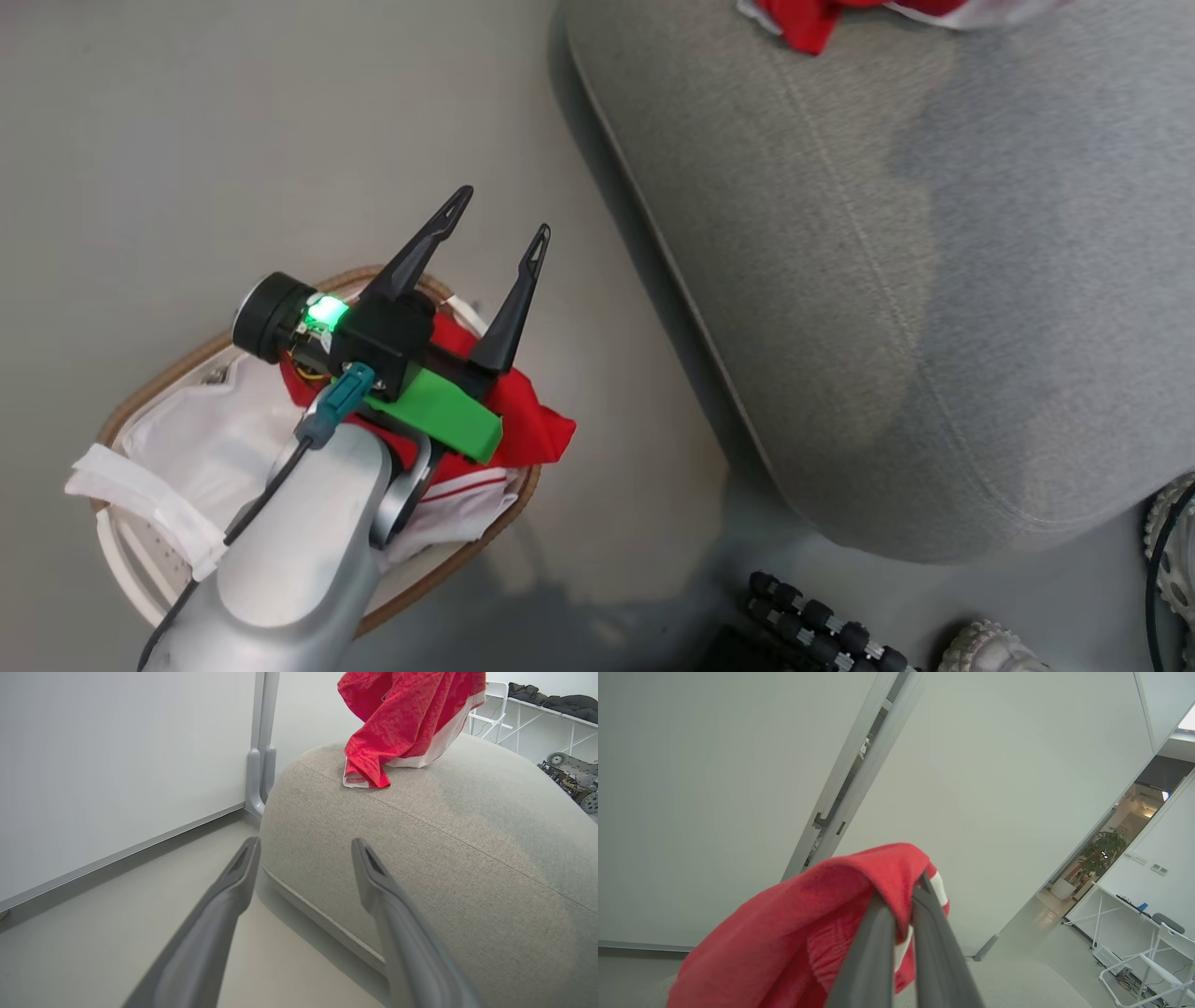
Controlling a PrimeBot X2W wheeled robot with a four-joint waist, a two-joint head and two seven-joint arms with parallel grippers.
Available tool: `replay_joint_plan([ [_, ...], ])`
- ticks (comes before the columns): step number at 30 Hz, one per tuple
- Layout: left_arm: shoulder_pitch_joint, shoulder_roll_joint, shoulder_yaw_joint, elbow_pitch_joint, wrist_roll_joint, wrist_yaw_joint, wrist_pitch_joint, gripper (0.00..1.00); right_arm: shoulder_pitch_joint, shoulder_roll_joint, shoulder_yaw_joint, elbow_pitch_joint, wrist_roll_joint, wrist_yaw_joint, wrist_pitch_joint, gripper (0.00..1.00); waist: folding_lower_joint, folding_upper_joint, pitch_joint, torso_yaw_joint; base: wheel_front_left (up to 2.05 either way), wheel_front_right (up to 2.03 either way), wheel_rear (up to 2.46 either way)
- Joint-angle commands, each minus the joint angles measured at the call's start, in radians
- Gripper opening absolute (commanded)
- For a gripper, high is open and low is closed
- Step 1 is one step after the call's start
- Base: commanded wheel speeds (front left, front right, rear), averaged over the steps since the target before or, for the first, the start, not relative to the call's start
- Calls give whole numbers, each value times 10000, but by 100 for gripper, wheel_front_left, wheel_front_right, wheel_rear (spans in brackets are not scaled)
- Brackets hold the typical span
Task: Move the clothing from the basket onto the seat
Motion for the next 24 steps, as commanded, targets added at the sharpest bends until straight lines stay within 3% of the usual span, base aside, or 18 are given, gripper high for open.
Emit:
replay_joint_plan([
  [1,-276,84,-33,-15,-80,-24,1,100,76,75,-280,301,-235,-14,-16,0,-1,-1,848,803,0,0,0],
  [9,-102,72,-73,201,-207,-24,1,100,1609,492,-1561,1495,-952,-14,-17,0,-1,-1,739,945,0,0,0],
  [11,-3,26,-40,288,-217,-24,1,100,2086,493,-1794,1524,-922,-15,-17,48,-1,-1,594,889,0,0,0],
  [12,23,-6,-17,330,-224,-24,1,100,2280,497,-1880,1517,-874,-15,-17,100,-1,-1,524,861,0,0,0],
  [24,836,-600,704,801,-83,-25,3,100,5309,985,-2036,462,42,-15,-17,100,-1,-1,-1224,786,0,0,0],
])
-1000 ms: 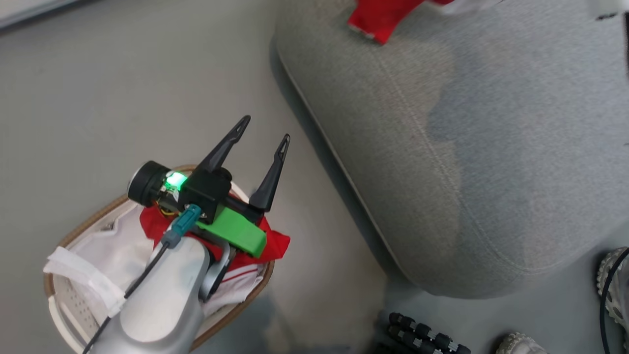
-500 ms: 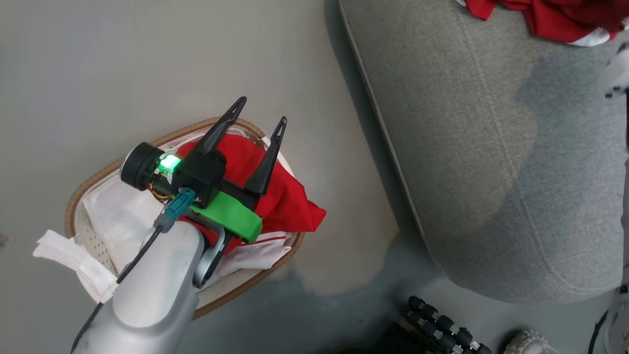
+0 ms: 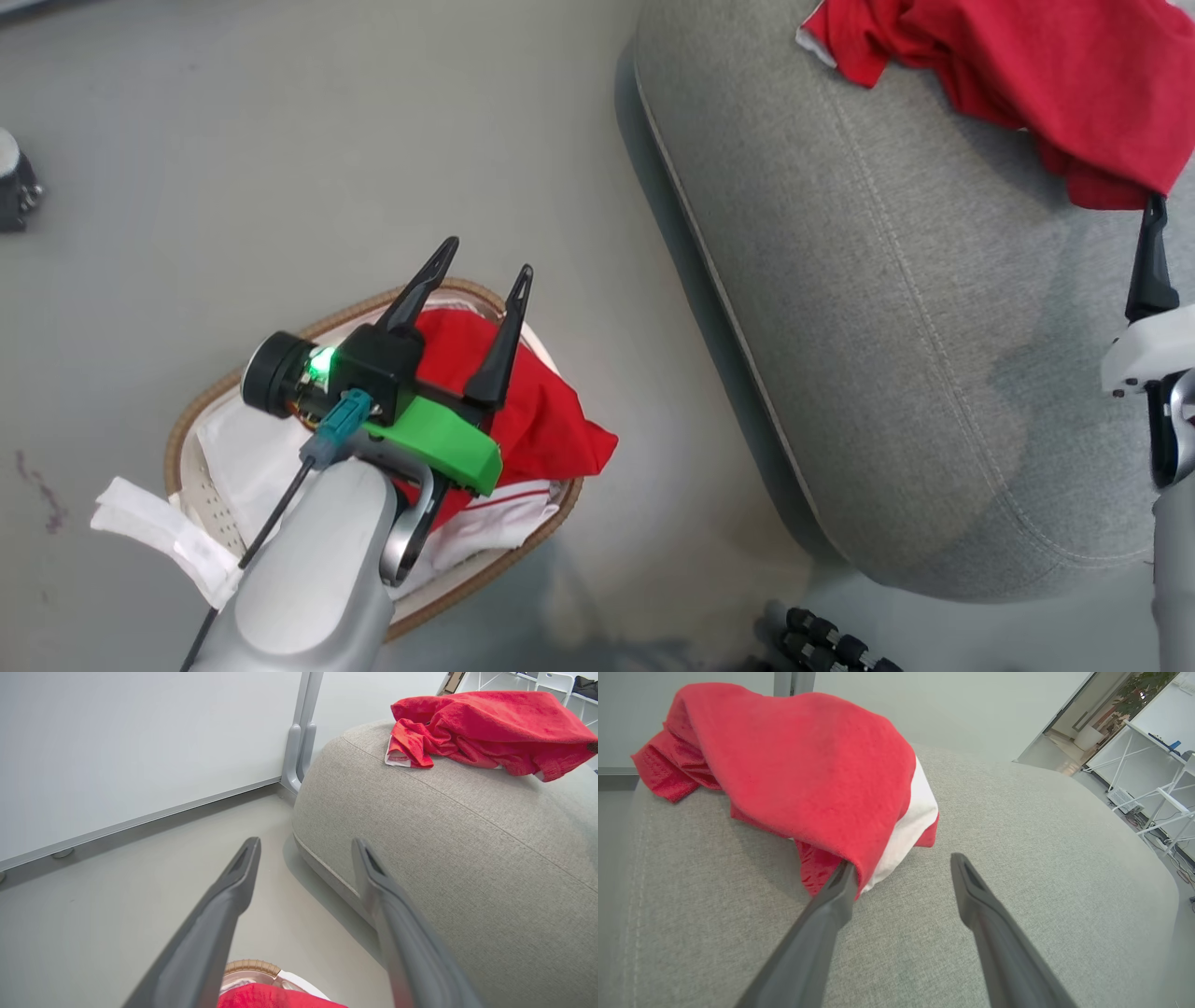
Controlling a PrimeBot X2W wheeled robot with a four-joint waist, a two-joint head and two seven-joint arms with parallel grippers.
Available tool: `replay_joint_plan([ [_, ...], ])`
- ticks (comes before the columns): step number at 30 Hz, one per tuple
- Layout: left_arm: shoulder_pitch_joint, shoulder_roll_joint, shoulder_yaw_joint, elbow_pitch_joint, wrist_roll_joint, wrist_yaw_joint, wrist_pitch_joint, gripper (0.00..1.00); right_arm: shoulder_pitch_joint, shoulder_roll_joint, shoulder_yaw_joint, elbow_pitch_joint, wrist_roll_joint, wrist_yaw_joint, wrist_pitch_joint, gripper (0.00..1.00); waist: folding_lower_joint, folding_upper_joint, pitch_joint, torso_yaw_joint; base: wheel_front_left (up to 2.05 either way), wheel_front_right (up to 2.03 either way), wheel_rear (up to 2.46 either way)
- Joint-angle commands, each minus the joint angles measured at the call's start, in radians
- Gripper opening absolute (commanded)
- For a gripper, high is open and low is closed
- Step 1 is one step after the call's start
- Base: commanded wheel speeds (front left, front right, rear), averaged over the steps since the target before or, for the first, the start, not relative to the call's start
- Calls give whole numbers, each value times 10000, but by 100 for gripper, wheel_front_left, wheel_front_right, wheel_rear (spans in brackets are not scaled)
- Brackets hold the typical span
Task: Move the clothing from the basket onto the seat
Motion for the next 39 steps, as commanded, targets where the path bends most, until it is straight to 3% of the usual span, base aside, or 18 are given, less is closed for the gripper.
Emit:
replay_joint_plan([
  [1,227,-74,130,43,105,-25,3,100,261,126,-3,-265,179,-16,-19,100,-1,-1,-722,0,0,0,0],
  [12,1054,-576,1387,130,388,-23,3,100,1059,678,1489,-1808,936,-16,-18,100,-1,-1,-1791,943,0,0,0],
  [25,1791,-1030,3761,106,913,278,3,100,996,1047,3090,-1813,1704,-16,-19,100,-1,-1,-2750,2888,0,0,0],
  [39,3187,-1107,5032,198,1160,200,3,100,2137,1169,3381,-1317,2039,-16,-19,100,-1,-1,-3952,3367,0,0,0],
])
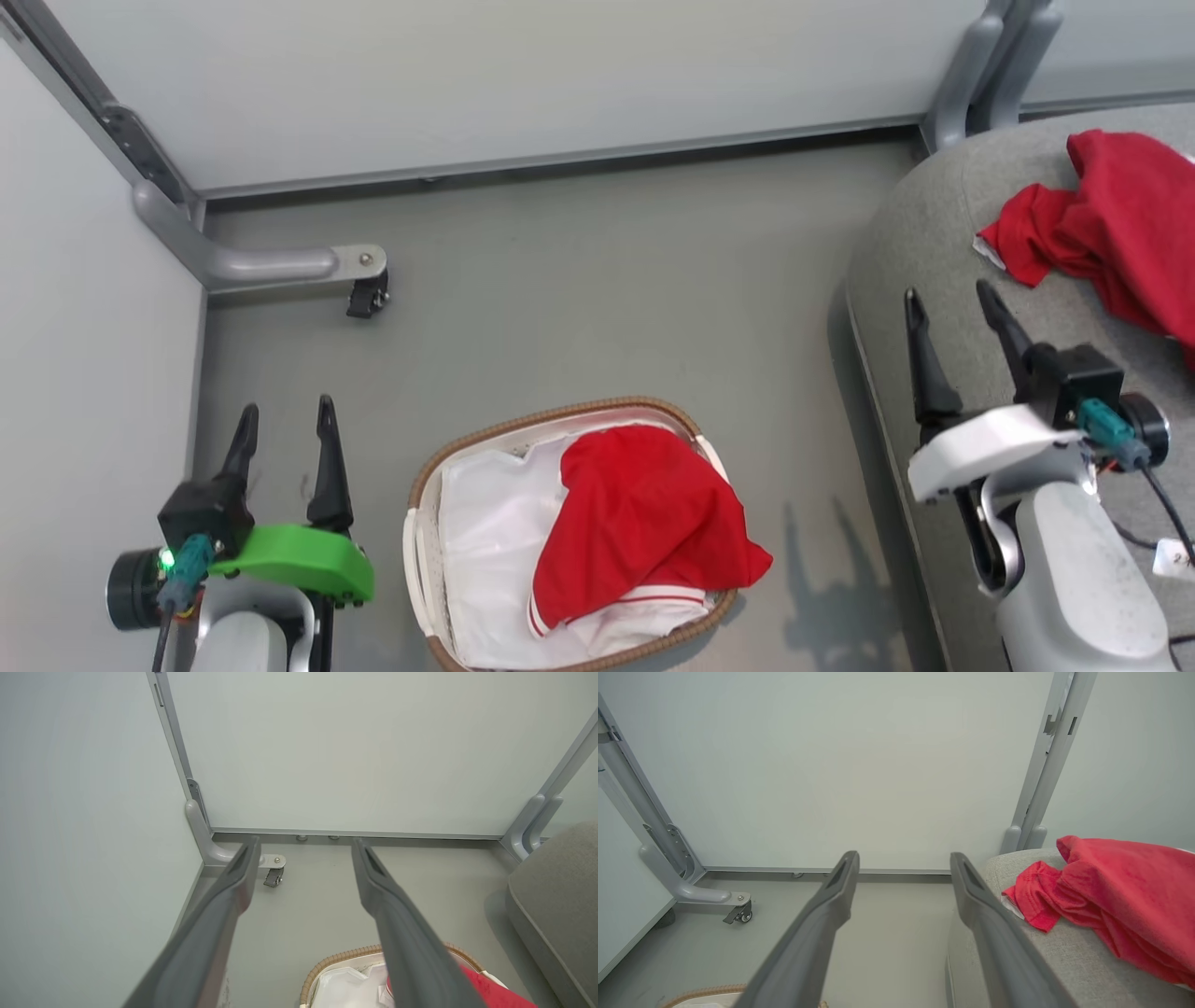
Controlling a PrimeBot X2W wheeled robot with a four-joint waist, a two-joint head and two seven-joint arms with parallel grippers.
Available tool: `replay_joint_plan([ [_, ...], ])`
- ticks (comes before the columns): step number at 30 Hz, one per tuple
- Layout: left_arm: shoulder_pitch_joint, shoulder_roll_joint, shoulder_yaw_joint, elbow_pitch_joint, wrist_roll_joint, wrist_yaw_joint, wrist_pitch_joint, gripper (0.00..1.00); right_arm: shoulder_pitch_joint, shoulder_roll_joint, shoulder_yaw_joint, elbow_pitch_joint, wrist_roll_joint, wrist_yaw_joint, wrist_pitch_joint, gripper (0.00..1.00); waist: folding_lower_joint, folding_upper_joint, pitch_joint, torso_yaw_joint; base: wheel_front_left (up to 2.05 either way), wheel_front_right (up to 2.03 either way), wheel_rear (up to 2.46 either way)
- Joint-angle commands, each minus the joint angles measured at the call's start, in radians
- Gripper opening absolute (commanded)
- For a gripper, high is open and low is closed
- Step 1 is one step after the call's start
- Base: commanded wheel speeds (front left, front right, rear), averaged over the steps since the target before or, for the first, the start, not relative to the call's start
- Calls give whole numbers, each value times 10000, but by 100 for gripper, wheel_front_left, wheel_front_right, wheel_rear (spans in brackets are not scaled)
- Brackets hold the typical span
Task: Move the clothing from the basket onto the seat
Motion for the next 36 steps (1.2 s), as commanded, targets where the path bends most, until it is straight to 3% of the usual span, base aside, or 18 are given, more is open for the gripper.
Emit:
replay_joint_plan([
  [1,281,-10,8,11,-78,-45,1,100,347,-29,32,87,112,-14,-19,100,0,0,-465,139,0,0,0],
  [11,1321,-9,-345,-143,-506,138,1,100,1349,-29,174,257,492,-14,-19,100,0,0,-1095,13,0,0,0],
  [18,1247,-2,-683,-116,-705,118,3,100,1106,-28,241,70,410,-14,-19,100,0,0,-746,-79,0,0,0],
  [36,-1899,168,-2576,1213,-1247,-247,2,100,-1482,-26,1428,-1709,1236,-14,-19,100,0,0,3181,-1476,0,0,0],
])
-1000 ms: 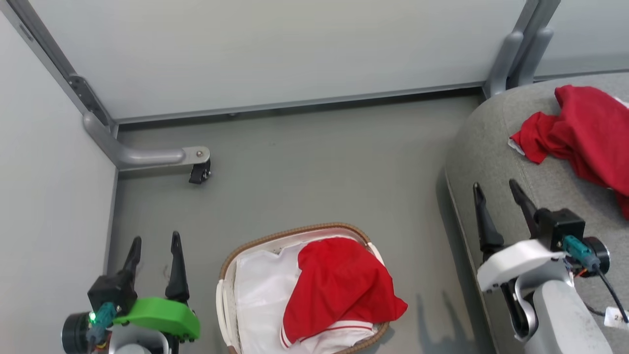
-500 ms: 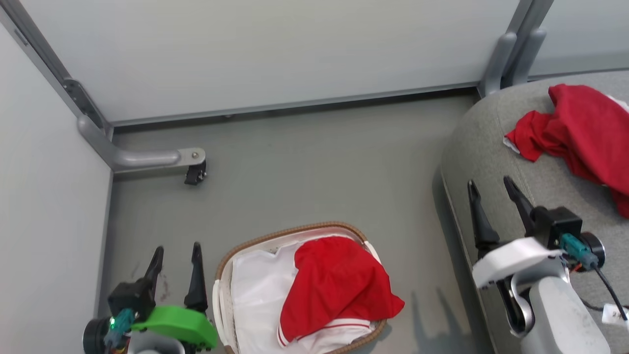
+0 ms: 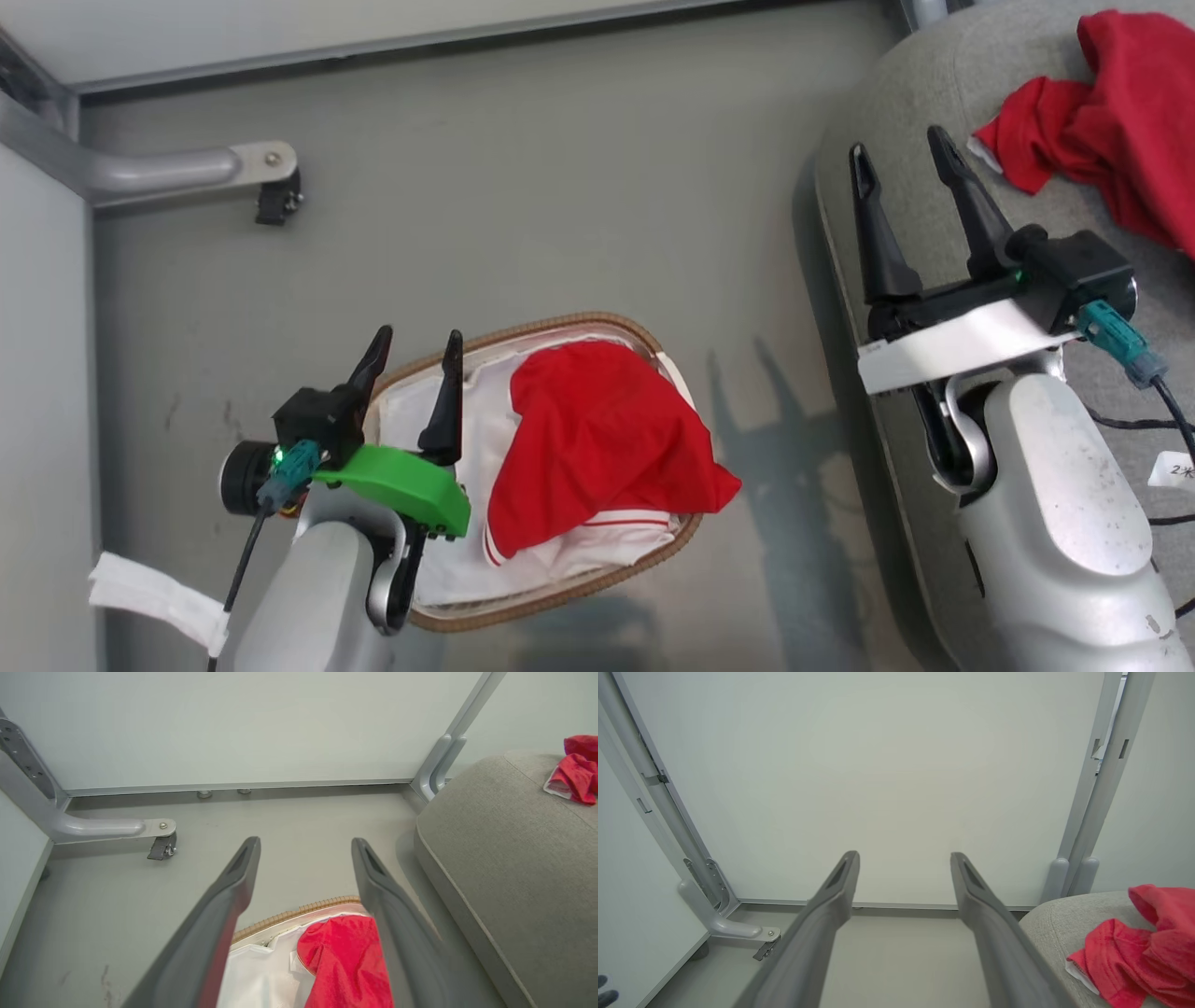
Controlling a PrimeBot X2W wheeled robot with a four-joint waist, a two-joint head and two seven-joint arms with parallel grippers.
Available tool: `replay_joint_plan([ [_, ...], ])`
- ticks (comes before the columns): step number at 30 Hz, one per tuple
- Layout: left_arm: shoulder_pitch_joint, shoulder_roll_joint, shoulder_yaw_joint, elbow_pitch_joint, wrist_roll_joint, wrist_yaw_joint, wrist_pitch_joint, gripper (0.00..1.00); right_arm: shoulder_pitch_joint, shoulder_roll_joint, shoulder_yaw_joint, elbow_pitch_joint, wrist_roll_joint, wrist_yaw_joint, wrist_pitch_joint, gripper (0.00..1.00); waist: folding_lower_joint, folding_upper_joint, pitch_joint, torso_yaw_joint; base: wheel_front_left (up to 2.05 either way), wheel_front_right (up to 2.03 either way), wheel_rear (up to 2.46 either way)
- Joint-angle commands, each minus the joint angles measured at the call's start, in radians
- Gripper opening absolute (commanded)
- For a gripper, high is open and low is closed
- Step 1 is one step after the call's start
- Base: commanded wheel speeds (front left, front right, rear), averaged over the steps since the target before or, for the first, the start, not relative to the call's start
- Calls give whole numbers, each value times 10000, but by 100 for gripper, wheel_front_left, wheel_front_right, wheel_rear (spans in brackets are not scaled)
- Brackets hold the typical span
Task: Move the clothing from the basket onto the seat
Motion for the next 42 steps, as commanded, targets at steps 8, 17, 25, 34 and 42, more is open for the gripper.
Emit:
replay_joint_plan([
  [8,-1605,792,-896,745,-598,-24,3,100,-872,-23,468,-956,568,-14,-15,100,1,-1,2771,-1514,0,0,0],
  [17,-2794,1309,-1832,1716,-1152,-25,3,100,-1180,-19,577,-1701,911,-14,-17,100,1,-1,4173,-2080,0,0,0],
  [25,-3474,1561,-2733,2877,-1760,-26,2,100,-1213,-22,572,-1929,987,-14,-17,100,1,-1,4954,-2185,0,0,0],
  [34,-4018,1497,-3710,4416,-2759,-27,2,100,-1092,-26,446,-2034,678,-14,-17,100,1,-1,5355,-2205,0,0,0],
  [42,-3926,1358,-4866,4700,-3722,-27,3,0,-1086,-27,550,-1788,649,-14,-17,100,1,-1,5016,-2066,0,0,0],
])
